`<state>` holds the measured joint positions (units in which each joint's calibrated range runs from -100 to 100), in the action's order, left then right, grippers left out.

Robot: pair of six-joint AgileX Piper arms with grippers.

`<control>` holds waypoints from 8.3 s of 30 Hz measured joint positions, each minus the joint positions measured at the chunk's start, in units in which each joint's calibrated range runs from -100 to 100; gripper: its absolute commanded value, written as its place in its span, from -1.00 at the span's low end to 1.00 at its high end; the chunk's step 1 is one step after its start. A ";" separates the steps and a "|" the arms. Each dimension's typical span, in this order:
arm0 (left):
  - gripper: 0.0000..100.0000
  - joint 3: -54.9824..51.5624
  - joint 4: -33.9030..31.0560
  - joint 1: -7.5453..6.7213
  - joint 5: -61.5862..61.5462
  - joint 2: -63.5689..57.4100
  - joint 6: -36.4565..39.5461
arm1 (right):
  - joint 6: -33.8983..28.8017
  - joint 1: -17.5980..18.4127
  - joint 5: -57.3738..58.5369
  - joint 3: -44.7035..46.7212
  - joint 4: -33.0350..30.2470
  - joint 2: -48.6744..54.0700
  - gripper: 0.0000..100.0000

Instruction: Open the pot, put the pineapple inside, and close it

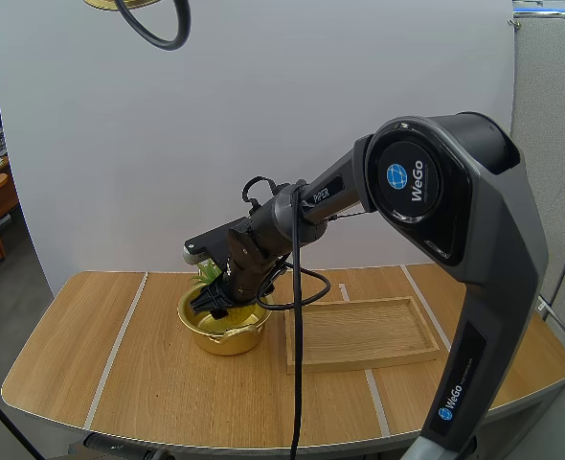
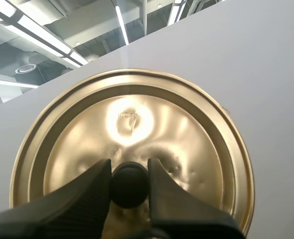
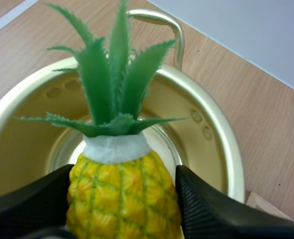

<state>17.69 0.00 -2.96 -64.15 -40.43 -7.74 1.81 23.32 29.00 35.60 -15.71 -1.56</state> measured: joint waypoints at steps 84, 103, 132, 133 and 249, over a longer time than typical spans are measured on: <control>-1.00 0.00 0.00 0.00 0.00 0.00 0.00 | 2.31 -2.02 26.35 20.34 2.05 67.84 1.00; -1.00 0.00 0.00 0.00 0.00 0.00 0.00 | 8.80 -6.83 39.48 28.99 13.81 81.91 -1.00; -1.00 0.00 0.00 0.00 -7.22 -0.53 0.00 | 12.68 -6.83 39.65 28.99 17.40 81.91 -1.00; -1.00 0.06 0.00 0.00 -7.82 -0.68 0.00 | 12.68 -6.83 39.65 28.99 17.40 81.91 -1.00; 1.00 -46.77 16.36 0.00 -17.85 42.27 -18.54 | 12.68 -6.83 39.65 28.99 17.40 81.91 -1.00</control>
<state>-29.08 16.36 -2.96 -82.00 1.84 -26.28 14.49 16.48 68.66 64.59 1.69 80.35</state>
